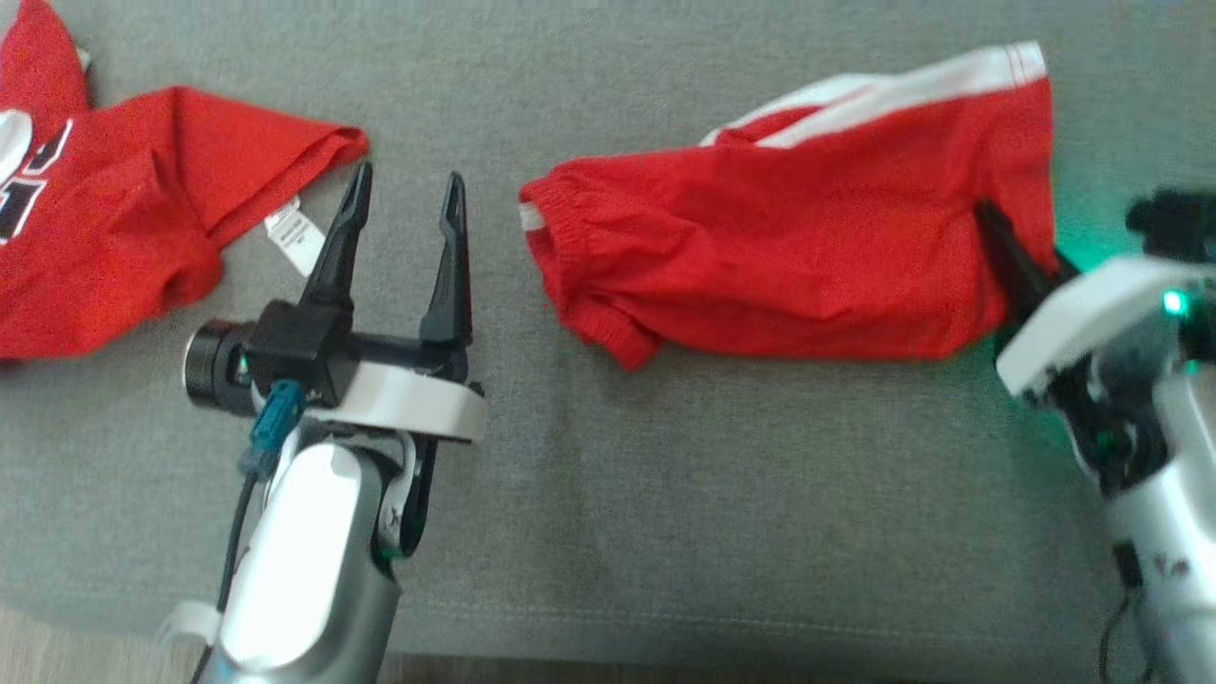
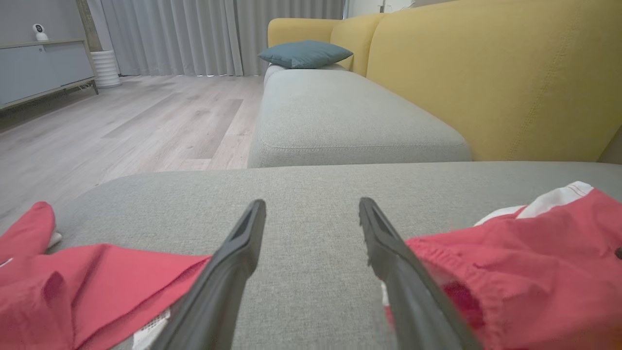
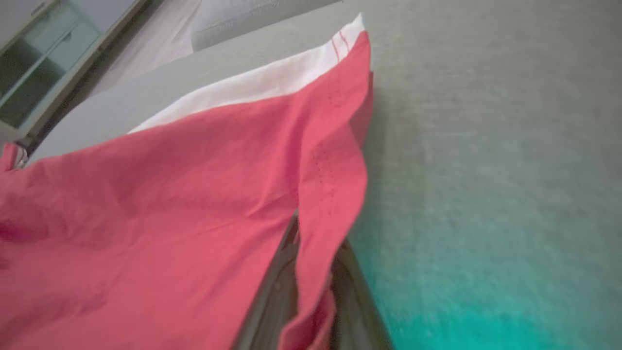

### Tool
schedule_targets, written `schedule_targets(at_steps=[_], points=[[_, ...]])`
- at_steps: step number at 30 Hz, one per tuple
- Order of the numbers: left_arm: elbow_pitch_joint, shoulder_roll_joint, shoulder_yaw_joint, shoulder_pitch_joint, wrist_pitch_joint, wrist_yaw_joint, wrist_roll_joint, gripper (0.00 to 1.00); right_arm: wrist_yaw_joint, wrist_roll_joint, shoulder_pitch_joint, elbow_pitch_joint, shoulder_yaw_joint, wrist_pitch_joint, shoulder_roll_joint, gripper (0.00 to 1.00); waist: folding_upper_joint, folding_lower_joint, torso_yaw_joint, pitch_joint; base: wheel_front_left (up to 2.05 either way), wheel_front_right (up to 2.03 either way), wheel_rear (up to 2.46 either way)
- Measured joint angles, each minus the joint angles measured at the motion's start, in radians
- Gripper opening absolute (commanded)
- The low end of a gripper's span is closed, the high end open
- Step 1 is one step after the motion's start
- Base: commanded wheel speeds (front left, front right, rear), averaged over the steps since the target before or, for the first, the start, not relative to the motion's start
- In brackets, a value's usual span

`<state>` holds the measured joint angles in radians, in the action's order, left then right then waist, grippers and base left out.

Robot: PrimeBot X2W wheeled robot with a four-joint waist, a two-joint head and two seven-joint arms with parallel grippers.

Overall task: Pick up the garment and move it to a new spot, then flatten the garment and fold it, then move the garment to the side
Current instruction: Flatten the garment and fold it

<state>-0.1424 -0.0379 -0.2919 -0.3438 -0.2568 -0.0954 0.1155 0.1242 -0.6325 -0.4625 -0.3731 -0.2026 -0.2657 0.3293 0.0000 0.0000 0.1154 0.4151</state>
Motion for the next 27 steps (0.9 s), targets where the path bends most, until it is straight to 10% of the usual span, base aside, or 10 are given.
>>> schedule_targets(at_steps=[14,27], points=[[-0.016,-0.002,0.015,0.077,0.0,0.018,-0.008,1.0,0.0,0.086,0.294,0.125,0.253,0.043,-0.129,0.0,0.0,0.0,-0.061,-0.092,0.0,0.0,0.0],[-0.027,-0.002,0.014,0.115,0.0,0.021,-0.007,1.0,0.0,0.185,0.124,0.307,-0.013,-0.106,-0.195,0.0,0.0,0.0,-0.037,-0.166,0.0,0.0,0.0]])
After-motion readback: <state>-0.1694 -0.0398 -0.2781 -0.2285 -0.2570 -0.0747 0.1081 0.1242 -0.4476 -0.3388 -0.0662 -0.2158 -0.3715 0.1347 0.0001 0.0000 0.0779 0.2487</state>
